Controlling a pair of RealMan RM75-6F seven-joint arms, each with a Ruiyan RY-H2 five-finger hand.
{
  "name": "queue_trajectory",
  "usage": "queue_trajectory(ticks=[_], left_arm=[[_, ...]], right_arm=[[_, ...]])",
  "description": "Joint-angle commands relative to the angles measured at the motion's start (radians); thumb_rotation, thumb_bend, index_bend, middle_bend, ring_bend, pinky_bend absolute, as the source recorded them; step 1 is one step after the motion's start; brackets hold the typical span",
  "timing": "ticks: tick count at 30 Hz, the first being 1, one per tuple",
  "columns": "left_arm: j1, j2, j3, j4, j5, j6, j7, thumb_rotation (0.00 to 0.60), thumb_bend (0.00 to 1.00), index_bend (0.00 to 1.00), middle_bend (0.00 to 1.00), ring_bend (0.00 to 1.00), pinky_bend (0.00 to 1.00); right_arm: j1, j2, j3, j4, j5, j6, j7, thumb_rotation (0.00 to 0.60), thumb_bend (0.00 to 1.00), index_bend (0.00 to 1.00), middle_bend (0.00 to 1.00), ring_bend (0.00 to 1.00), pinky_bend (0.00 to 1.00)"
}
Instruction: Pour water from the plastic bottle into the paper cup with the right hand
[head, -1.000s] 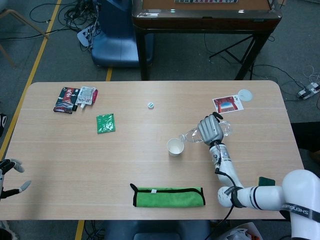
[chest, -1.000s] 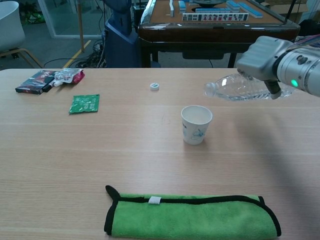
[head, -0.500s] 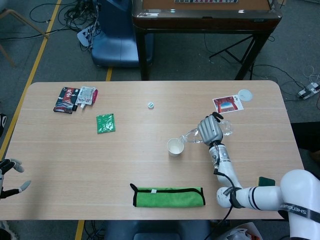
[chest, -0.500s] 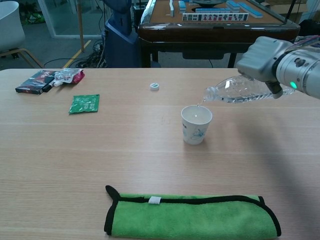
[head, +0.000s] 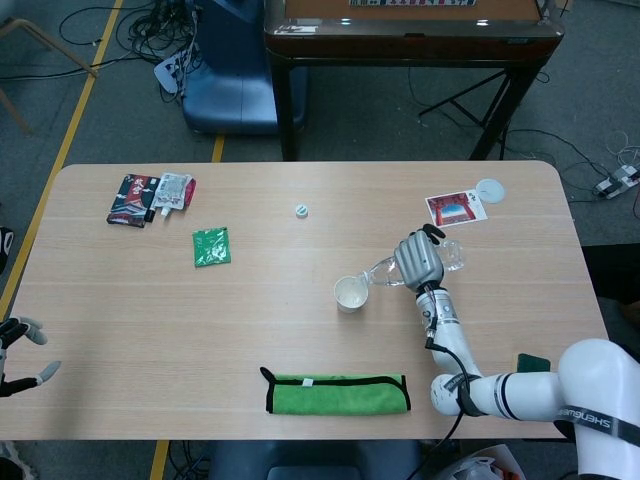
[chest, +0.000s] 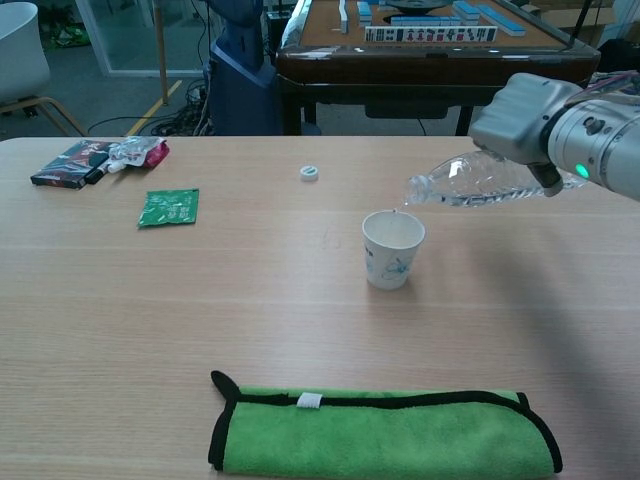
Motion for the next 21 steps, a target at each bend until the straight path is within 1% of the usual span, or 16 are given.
queue_trajectory(ticks=[1,11,16,21], left_arm=[[0.0,0.0,0.0,0.0,0.0,0.0,0.0,0.6,0.11,0.53,0.39,0.36,0.56],[0.001,0.001,0.001,-0.001,0.002,0.001,0.0,0.6,0.11,0.53,0.39,0.36,0.56],[0.001,0.001,0.001,-0.002,0.003,0.002,-0.001,0.6,0.11,0.53,0.39,0.36,0.56],[0.001,0.001,0.002,-0.001,0.004,0.001,0.0,0.6,0.11,0.53,0.39,0.36,0.56]], right_arm=[[0.0,0.0,0.0,0.0,-0.001,0.0,0.001,0.6,0.12,0.55,0.59,0.46,0.45],[-0.005,-0.004,0.002,0.002,-0.003,-0.001,0.006,0.6,0.12,0.55,0.59,0.46,0.45],[-0.028,-0.008,0.022,0.009,-0.003,-0.041,0.091,0.6,0.12,0.55,0.59,0.46,0.45],[-0.045,-0.012,0.023,0.026,-0.022,-0.07,0.15,0.6,0.12,0.55,0.59,0.46,0.45]])
